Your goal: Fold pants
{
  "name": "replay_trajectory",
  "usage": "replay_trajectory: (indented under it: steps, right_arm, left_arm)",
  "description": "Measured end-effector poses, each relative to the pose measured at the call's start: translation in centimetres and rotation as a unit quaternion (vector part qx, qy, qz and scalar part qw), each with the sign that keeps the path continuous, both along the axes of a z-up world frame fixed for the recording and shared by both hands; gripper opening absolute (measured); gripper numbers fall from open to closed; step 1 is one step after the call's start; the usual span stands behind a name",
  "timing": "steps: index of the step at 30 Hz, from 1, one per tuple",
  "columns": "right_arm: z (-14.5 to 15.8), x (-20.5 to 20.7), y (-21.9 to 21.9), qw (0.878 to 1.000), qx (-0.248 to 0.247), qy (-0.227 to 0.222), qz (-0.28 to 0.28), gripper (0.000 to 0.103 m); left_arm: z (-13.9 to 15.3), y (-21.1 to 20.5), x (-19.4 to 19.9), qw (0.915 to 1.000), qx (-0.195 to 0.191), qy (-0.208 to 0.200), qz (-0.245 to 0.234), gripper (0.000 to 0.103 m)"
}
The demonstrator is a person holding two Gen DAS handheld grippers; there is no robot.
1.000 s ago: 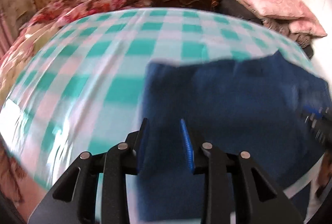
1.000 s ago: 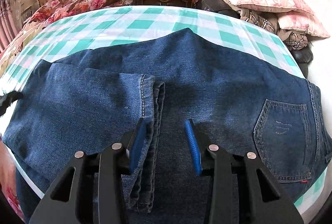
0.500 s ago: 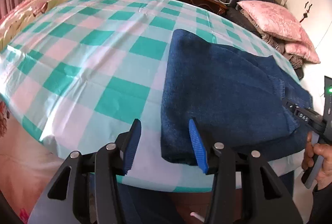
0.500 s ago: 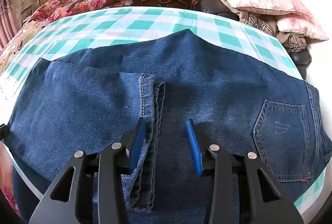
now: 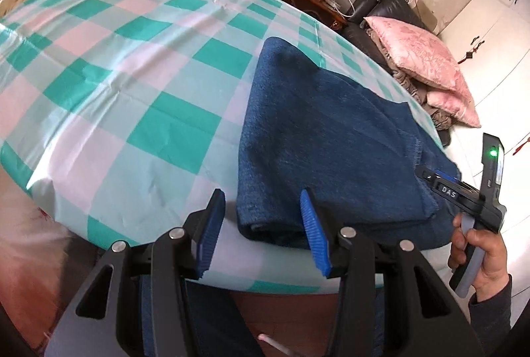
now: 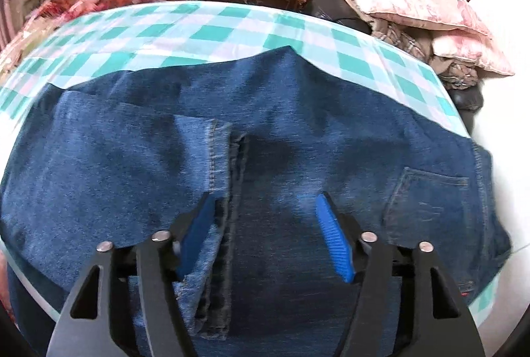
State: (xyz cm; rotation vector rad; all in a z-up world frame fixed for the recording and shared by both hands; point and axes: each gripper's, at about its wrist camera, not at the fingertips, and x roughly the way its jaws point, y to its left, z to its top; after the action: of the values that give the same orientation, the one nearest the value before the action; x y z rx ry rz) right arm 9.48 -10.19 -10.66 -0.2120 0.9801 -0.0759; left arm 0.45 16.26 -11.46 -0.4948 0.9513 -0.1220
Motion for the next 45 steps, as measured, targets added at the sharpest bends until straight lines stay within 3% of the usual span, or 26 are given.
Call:
replay_trajectory:
  steps: [3,6,9,13,18,24,25,27,31,32,33,35,38,40,41,45]
  right_arm:
    - [2.5,-0.1,1.4,0.997,-0.054,-0.043,-0.020,0.066]
    - [5.3,0.3,5.5,0.997,-0.024,-0.056,0.041,0.074]
    - [5.9,1.4,11.4,0.993,0.012,-0.020,0.114,0.074]
    - [5.0,3.6,17.6,0.982,0.076,0.061,0.160,0.074]
    - [2.6,5.2,24.6,0.971,0.063,0.118,0.199,0.074]
    - [-0.3,6.5,28.6,0.962,0.039,0.159,0.218,0.073]
    - [-0.6,6.6,28.8,0.962,0.034,0.160,0.219,0.070]
    - [-1.3,7.0,29.0,0.962,0.012,0.163,0.218,0.041]
    - [-1.2,7.4,27.5,0.965,0.032,0.158,0.206,0.023]
    - [-1.0,7.4,27.0,0.965,0.043,0.155,0.205,0.019]
    - [-0.8,7.4,26.7,0.966,0.048,0.152,0.204,0.017]
    - [-0.3,7.2,26.0,0.967,0.066,0.145,0.199,0.015]
    - [0.4,6.9,25.3,0.967,0.089,0.135,0.197,0.015]
    - [0.9,6.9,24.8,0.966,0.104,0.132,0.195,0.015]
    - [1.3,6.9,24.3,0.965,0.121,0.131,0.194,0.015]
    - [2.9,6.9,22.2,0.961,0.161,0.127,0.187,0.014]
  left_arm:
    - [-0.3,0.1,-0.1,0.9998,-0.018,-0.001,-0.003,0.034]
    - [-0.3,0.2,-0.3,0.9997,-0.021,-0.008,-0.001,0.025]
    - [0.3,0.1,-0.6,0.9996,-0.023,-0.017,0.004,0.020]
    - [1.7,-2.0,-1.3,0.9982,0.045,-0.039,0.008,0.015]
    - [3.2,-3.7,-1.8,0.9930,0.096,-0.067,0.012,0.014]
    - [3.8,-4.2,-2.3,0.9906,0.106,-0.086,0.010,0.013]
    - [3.8,-4.2,-2.4,0.9904,0.105,-0.089,0.010,0.013]
    - [3.9,-4.2,-2.6,0.9906,0.101,-0.092,0.012,0.013]
    - [3.8,-3.8,-2.5,0.9925,0.080,-0.090,0.021,0.014]
    - [3.6,-3.4,-2.4,0.9937,0.065,-0.085,0.033,0.021]
    - [3.3,-3.0,-2.3,0.9946,0.052,-0.077,0.046,0.039]
    - [2.8,-2.6,-2.2,0.9958,0.027,-0.065,0.059,0.052]
    - [2.0,-2.5,-1.9,0.9966,0.004,-0.051,0.065,0.051]
    - [1.7,-2.6,-1.7,0.9966,-0.003,-0.050,0.066,0.039]
    - [1.6,-2.8,-1.6,0.9969,-0.004,-0.049,0.062,0.020]
    - [3.1,-4.6,-2.0,0.9954,0.028,-0.078,0.048,0.014]
